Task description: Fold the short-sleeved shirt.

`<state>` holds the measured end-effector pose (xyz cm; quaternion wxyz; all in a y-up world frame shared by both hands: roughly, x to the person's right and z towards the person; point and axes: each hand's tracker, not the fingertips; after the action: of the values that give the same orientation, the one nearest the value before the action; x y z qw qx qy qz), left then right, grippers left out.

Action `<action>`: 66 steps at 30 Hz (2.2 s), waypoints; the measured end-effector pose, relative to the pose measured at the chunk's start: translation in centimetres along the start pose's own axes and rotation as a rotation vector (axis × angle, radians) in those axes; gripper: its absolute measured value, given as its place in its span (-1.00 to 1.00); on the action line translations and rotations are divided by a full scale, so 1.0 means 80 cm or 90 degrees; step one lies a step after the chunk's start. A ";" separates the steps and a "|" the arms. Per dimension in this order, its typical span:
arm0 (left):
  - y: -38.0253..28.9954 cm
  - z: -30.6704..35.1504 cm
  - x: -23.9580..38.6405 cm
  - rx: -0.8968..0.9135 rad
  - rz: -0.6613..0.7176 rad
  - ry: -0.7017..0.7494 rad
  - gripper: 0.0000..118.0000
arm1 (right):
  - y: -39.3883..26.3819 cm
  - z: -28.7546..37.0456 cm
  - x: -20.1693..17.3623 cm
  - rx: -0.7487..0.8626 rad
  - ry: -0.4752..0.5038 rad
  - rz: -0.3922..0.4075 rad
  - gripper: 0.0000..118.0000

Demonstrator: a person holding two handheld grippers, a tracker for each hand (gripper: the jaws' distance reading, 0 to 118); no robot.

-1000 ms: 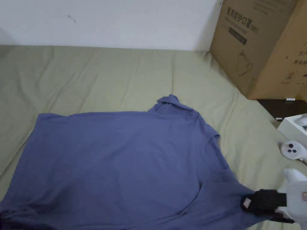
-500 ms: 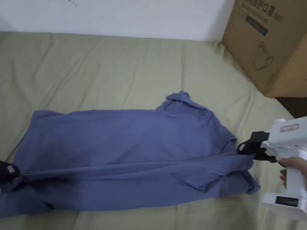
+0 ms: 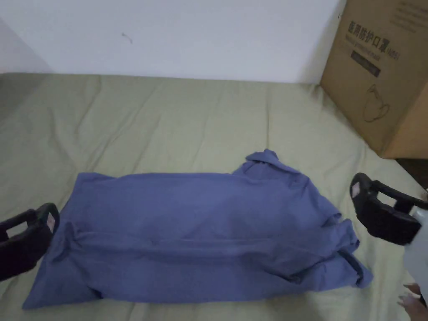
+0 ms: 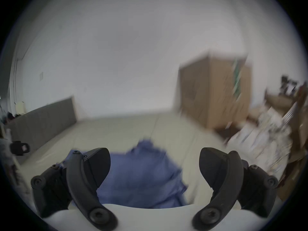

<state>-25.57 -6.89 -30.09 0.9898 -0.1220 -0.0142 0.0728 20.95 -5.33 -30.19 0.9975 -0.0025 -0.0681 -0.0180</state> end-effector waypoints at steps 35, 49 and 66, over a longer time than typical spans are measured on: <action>-0.111 -0.155 -0.057 -0.441 -0.080 0.091 -0.12 | -0.053 -0.059 0.092 -0.310 0.045 -0.100 -1.00; -0.097 -0.147 -0.075 -0.476 0.016 0.045 -0.91 | -0.194 -0.205 0.111 -0.715 0.028 0.002 0.98; -0.052 -0.079 -0.072 -0.488 -0.037 0.031 -0.91 | -0.097 -0.103 0.108 -0.717 0.070 0.044 -0.80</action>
<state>-30.40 -13.29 -35.27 0.8739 -0.4847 -0.0204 0.0313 30.36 -13.49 -37.15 0.8445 -0.5353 0.0042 -0.0192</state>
